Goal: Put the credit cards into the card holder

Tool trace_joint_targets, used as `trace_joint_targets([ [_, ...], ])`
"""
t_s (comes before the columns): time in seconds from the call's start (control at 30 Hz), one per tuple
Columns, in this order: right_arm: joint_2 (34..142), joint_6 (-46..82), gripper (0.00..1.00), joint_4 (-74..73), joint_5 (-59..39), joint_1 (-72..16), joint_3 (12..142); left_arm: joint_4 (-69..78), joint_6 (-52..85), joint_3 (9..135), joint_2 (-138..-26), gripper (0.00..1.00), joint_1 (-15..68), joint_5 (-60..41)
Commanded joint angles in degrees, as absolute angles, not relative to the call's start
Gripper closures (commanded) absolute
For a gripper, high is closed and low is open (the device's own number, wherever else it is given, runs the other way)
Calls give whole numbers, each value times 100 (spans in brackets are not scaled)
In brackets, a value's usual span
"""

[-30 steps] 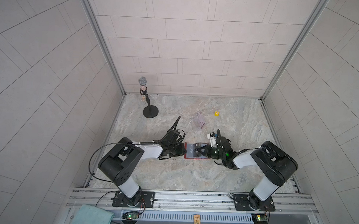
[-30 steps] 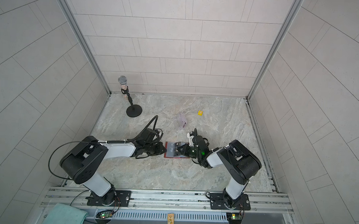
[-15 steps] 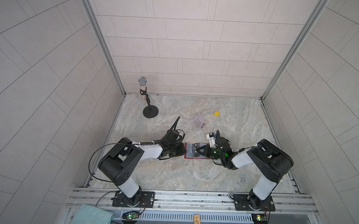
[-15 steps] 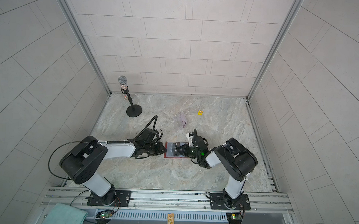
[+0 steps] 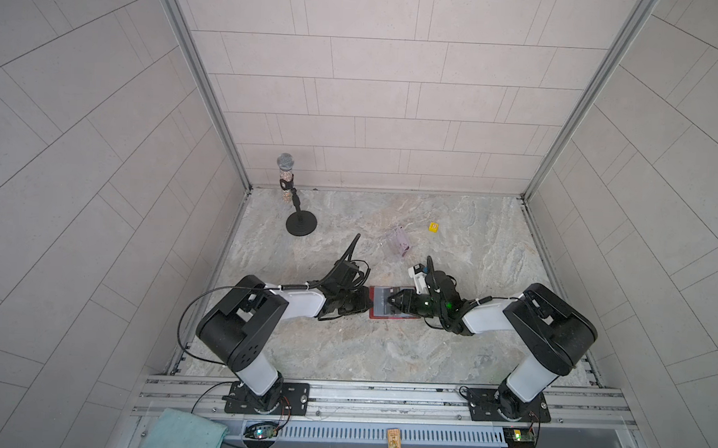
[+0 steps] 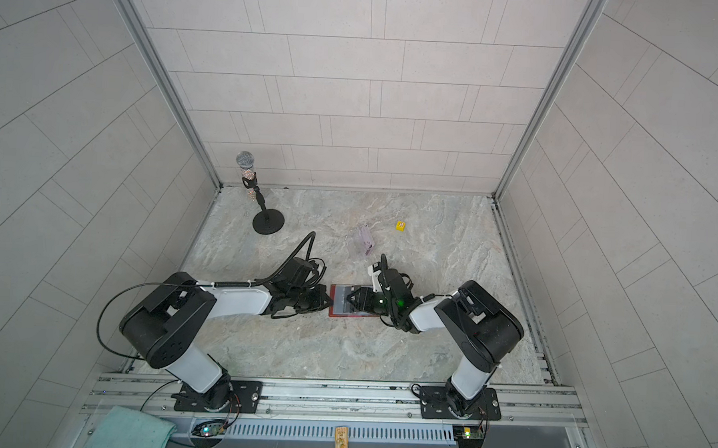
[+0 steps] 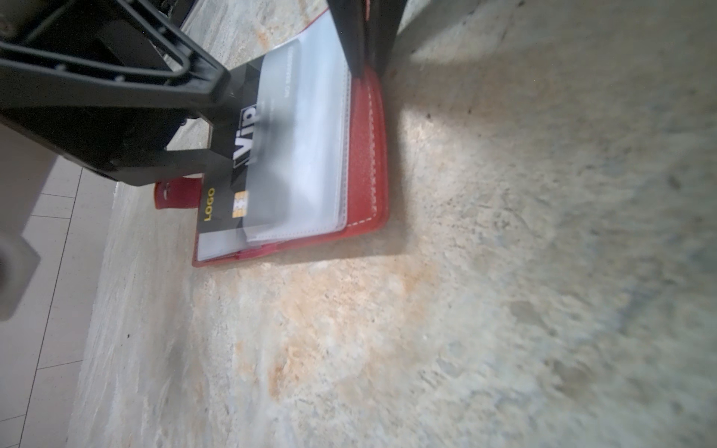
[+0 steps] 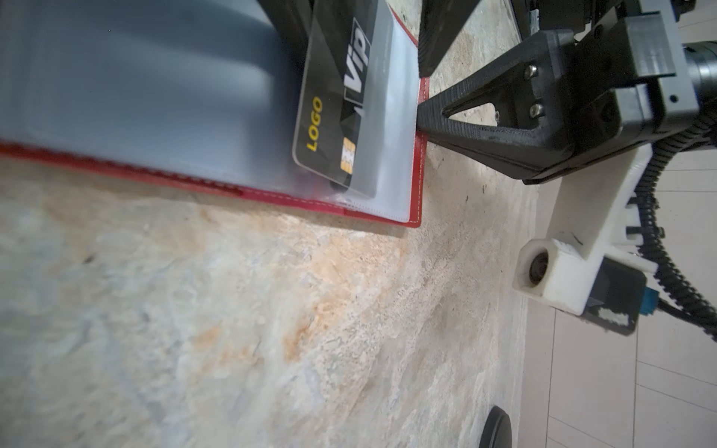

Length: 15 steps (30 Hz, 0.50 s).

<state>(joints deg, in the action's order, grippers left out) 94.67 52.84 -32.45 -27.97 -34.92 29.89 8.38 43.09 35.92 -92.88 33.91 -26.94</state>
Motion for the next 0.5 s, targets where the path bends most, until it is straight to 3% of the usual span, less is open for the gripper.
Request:
trace_joint_targets([
  [0.0, 9224, 4839, 53, -1928, -2305, -3537, 3128, 608, 4311, 3480, -9271, 100, 3435, -2681],
  [0.3, 8865, 4254, 47, -678, -1799, -3698, 3524, 597, 4315, 3472, -9188, 100, 3436, -2704],
  [0.47, 8839, 3977, 56, -57, -1366, -3733, 3898, 589, 4313, 3472, -9159, 100, 3432, -2716],
])
